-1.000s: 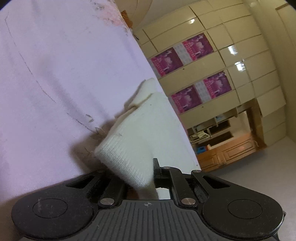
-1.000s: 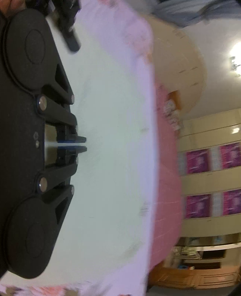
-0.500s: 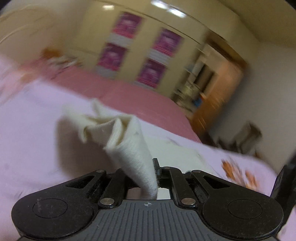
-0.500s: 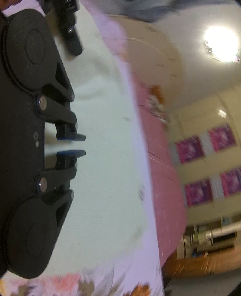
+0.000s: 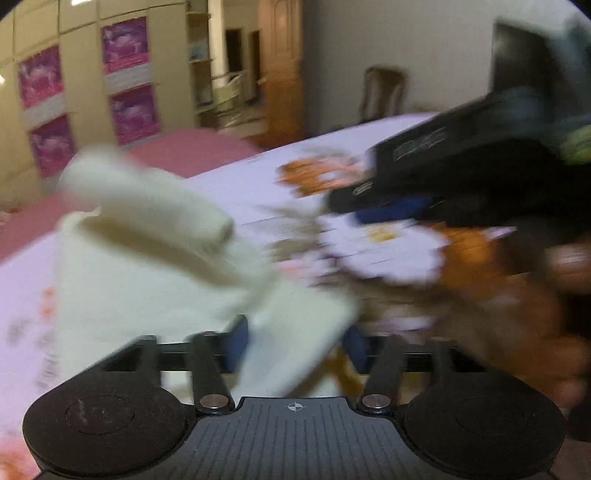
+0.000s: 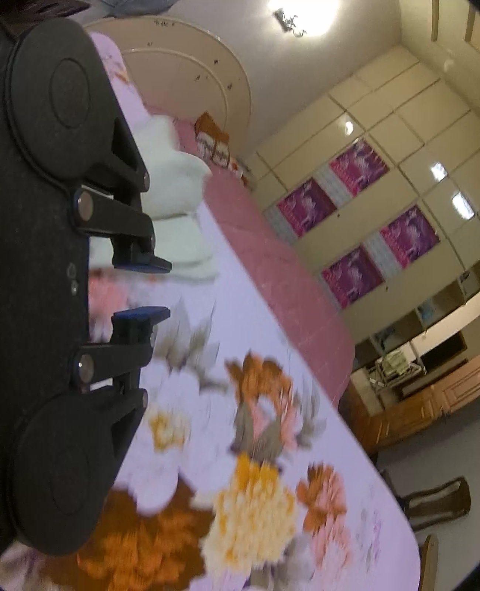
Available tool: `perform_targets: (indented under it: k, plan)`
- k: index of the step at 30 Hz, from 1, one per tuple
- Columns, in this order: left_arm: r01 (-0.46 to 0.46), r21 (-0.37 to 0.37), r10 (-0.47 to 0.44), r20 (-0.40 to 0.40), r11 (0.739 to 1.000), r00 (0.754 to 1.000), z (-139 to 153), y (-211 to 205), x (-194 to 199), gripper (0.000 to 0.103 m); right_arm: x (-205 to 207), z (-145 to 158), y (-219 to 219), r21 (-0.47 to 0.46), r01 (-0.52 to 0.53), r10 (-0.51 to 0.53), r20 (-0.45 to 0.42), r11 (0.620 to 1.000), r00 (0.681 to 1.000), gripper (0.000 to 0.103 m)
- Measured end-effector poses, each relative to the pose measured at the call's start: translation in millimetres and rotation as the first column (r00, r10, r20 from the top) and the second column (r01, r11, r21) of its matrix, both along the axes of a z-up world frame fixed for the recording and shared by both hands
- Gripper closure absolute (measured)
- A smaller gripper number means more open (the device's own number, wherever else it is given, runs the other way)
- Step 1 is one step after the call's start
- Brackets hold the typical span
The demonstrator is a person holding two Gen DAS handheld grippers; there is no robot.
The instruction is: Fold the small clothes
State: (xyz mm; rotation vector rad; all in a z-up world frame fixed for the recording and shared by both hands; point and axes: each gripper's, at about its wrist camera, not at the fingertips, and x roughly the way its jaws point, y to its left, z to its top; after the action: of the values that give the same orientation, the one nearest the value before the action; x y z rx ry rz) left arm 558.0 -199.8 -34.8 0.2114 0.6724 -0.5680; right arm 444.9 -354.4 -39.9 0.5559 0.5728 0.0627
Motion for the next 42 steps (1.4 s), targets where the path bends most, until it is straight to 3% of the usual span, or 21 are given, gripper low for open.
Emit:
perform_targets:
  k: [3,6,9,11,16,21,24,27,29,32,34,37,39,42]
  plan:
    - [-0.049,-0.110,0.048,-0.014,0.993,0.999,15,33,-3,0.046,1,-6,2,0.000,-0.005,0.005,-0.010,1.000,1.000,0.081]
    - [-0.143,-0.220,0.145,-0.006,0.965,0.989,24,91,-5,0.046,8,-7,9,0.007,-0.056,0.056,0.000,0.998,0.998,0.076]
    - [-0.259,-0.255,0.263,-0.019,0.932,0.965,20,143,11,0.046,20,-4,21,-0.006,-0.114,0.114,0.001,0.993,0.993,0.068]
    - [-0.305,-0.295,0.303,-0.054,0.905,0.952,18,172,24,0.046,30,-5,33,-0.024,-0.143,0.143,-0.013,0.989,0.990,0.067]
    - [-0.337,-0.393,0.286,-0.184,0.856,0.940,-6,194,63,0.046,54,-7,50,-0.092,-0.139,0.137,-0.034,0.986,0.990,0.067]
    - [-0.357,-0.453,0.259,-0.264,0.817,0.929,-49,192,65,0.046,74,-12,65,-0.129,-0.173,0.166,-0.068,0.976,0.984,0.069]
    - [-0.404,-0.403,0.314,-0.272,0.821,0.910,-73,192,69,0.046,73,-10,86,-0.161,-0.239,0.231,-0.062,0.958,0.971,0.078]
    - [-0.379,-0.320,0.332,-0.193,0.868,0.923,-71,189,63,0.046,71,-3,109,-0.189,-0.292,0.294,-0.014,0.938,0.956,0.080]
    - [-0.365,-0.302,0.326,-0.172,0.881,0.930,-65,189,58,0.046,71,-4,117,-0.188,-0.314,0.318,-0.008,0.931,0.948,0.080]
    - [-0.344,-0.348,0.294,-0.189,0.872,0.937,-58,193,52,0.046,71,-12,116,-0.211,-0.290,0.288,-0.041,0.933,0.957,0.080]
    - [-0.337,-0.360,0.283,-0.195,0.870,0.939,-56,193,47,0.046,70,-18,102,-0.186,-0.261,0.251,-0.074,0.947,0.965,0.073]
    - [-0.330,-0.385,0.273,-0.197,0.862,0.942,-54,197,37,0.046,56,-9,87,-0.154,-0.260,0.254,-0.056,0.953,0.966,0.066]
    - [-0.328,-0.409,0.260,-0.213,0.852,0.942,-58,198,33,0.046,46,-2,80,-0.145,-0.253,0.252,-0.031,0.956,0.967,0.066]
    - [-0.326,-0.399,0.251,-0.230,0.857,0.940,-66,197,31,0.046,39,1,69,-0.128,-0.214,0.213,-0.018,0.969,0.977,0.069]
